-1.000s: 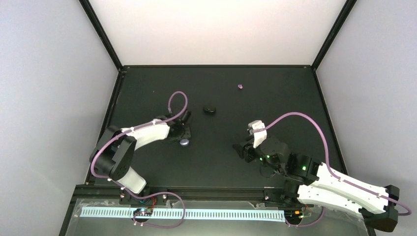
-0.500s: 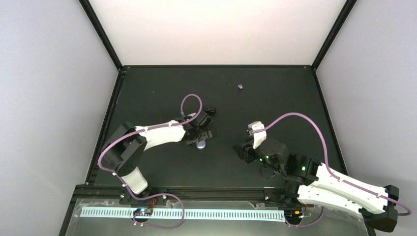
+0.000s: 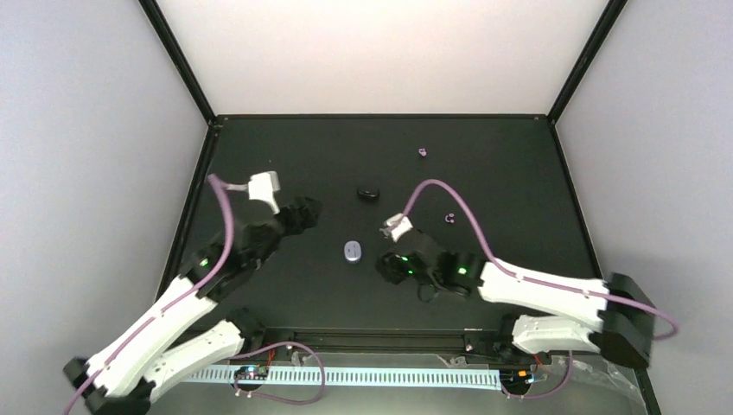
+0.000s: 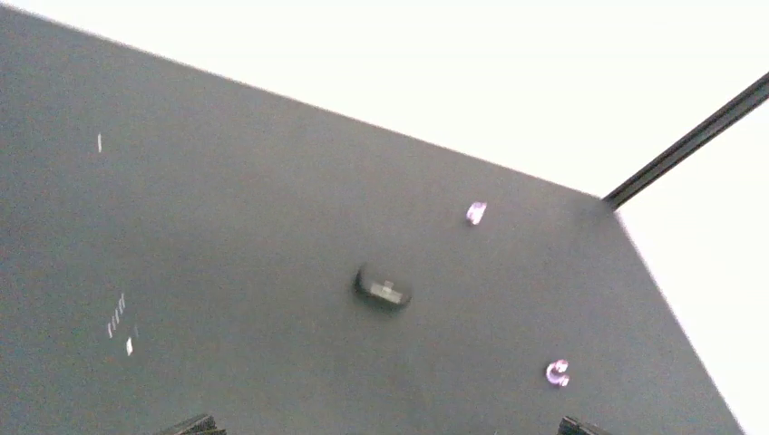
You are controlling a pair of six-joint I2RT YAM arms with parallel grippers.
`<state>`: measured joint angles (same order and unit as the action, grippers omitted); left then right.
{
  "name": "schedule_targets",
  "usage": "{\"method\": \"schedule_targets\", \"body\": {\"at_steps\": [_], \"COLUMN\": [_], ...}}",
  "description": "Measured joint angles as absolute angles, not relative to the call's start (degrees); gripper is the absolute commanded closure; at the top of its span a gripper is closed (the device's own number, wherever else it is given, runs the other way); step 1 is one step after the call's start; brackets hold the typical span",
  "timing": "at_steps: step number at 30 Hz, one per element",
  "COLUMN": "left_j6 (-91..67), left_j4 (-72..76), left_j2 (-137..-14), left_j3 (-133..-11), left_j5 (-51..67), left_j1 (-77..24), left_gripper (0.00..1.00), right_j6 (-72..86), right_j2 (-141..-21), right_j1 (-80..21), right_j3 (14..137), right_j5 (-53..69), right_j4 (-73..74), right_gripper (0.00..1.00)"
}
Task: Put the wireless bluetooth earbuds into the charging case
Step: Move the charging case to the center of the board, then pick up the charging case at the center of the board.
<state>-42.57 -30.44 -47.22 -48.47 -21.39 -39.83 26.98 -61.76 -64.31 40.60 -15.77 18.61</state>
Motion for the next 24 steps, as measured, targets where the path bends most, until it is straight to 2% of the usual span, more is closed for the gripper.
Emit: {"method": "schedule_targets", "body": {"at_steps": [4,10,18,24], "left_j6": [-32.3,-24.1,-21.6,-21.4], "left_j4": [-26.7,-24.9,-25.2,-25.1], "left_j2": [-35.3,-32.6,-33.1,-33.1], "left_j3": [-47.9,-46.2,-42.2,-42.2], "left_j5": [-23.1,-24.8,-25.3,-24.8], "left_j1": [-39.8,-39.8,-39.8,-39.8], "left_gripper": [0.01,0.01,0.01,0.01], "right_j6": [27.3,30.3,35.6,36.8], "right_j2": [-75.9,-94.7,-106.7,-109.4], "right_j1": [-64.2,-64.1,-63.0,-61.5], "right_j3": [47.0,60.2,68.4,69.2], "right_j5": [-11.8,-9.4,-13.9,-15.2], "right_j4": [14.7,13.3,18.2,20.6], "right_gripper": [0.36,0.33,0.29,0.31]}}
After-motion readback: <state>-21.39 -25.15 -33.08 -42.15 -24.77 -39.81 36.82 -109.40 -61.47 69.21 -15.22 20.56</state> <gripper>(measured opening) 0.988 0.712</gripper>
